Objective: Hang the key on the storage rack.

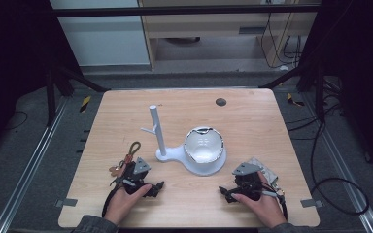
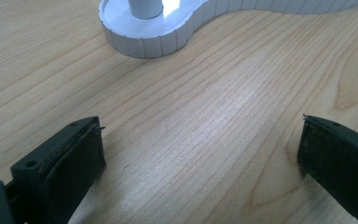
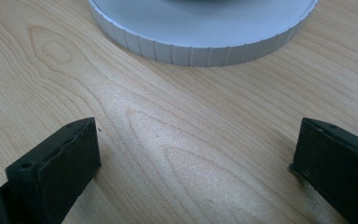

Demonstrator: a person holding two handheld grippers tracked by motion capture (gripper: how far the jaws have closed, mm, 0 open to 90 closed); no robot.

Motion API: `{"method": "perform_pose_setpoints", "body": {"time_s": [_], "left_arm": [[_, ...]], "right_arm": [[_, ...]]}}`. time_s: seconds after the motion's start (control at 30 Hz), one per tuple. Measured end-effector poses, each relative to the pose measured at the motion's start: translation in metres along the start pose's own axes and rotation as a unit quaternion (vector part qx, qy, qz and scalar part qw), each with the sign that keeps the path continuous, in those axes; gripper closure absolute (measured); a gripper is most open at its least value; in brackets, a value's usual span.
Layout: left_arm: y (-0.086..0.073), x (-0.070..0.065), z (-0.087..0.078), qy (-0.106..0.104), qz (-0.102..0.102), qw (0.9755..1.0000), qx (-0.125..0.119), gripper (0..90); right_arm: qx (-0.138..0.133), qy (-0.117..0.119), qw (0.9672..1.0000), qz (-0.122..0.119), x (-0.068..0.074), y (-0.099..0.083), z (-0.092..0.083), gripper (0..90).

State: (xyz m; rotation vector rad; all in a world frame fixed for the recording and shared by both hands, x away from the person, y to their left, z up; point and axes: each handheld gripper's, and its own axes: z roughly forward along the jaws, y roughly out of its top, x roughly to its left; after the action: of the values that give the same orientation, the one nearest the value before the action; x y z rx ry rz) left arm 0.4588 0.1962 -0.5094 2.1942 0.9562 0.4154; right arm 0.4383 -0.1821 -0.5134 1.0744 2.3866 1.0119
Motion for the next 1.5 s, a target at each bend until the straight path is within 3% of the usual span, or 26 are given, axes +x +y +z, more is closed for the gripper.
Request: {"method": "perform_pose_setpoints", "body": {"time_s": [0.2, 0.27, 0.5, 0.8, 1.07, 1.2, 1.5], "left_arm": [[0.006, 0.003, -0.007, 0.008, -0.006, 0.9999, 0.007, 4.8], [0.009, 0.006, -0.012, 0.016, 0.004, 0.9998, 0.009, 4.8], [0.019, 0.031, -0.034, 0.046, -0.016, 0.9983, 0.033, 6.6], [0.028, 0.068, -0.052, 0.092, -0.059, 0.9915, 0.071, 17.9], [0.041, 0.094, -0.056, 0.090, -0.094, 0.9870, 0.094, 24.0], [0.045, 0.101, -0.052, 0.096, -0.095, 0.9841, 0.116, 26.2], [0.053, 0.102, -0.041, 0.088, -0.087, 0.9810, 0.150, 35.3]], "right_arm": [[0.001, 0.000, 1.0000, 0.001, 0.000, 0.000, 0.000, 0.5], [0.001, 0.001, 1.0000, 0.001, 0.000, 0.000, -0.001, 0.5], [0.001, 0.000, 1.0000, 0.000, 0.000, -0.001, -0.001, 0.5], [0.001, 0.001, 1.0000, -0.002, 0.000, -0.001, -0.002, 0.5], [0.001, 0.001, 1.0000, -0.002, 0.000, -0.001, -0.002, 0.5], [0.001, 0.001, 1.0000, -0.002, 0.000, -0.001, -0.002, 0.5], [0.001, 0.003, 1.0000, 0.001, 0.000, -0.001, -0.002, 0.4]]}}
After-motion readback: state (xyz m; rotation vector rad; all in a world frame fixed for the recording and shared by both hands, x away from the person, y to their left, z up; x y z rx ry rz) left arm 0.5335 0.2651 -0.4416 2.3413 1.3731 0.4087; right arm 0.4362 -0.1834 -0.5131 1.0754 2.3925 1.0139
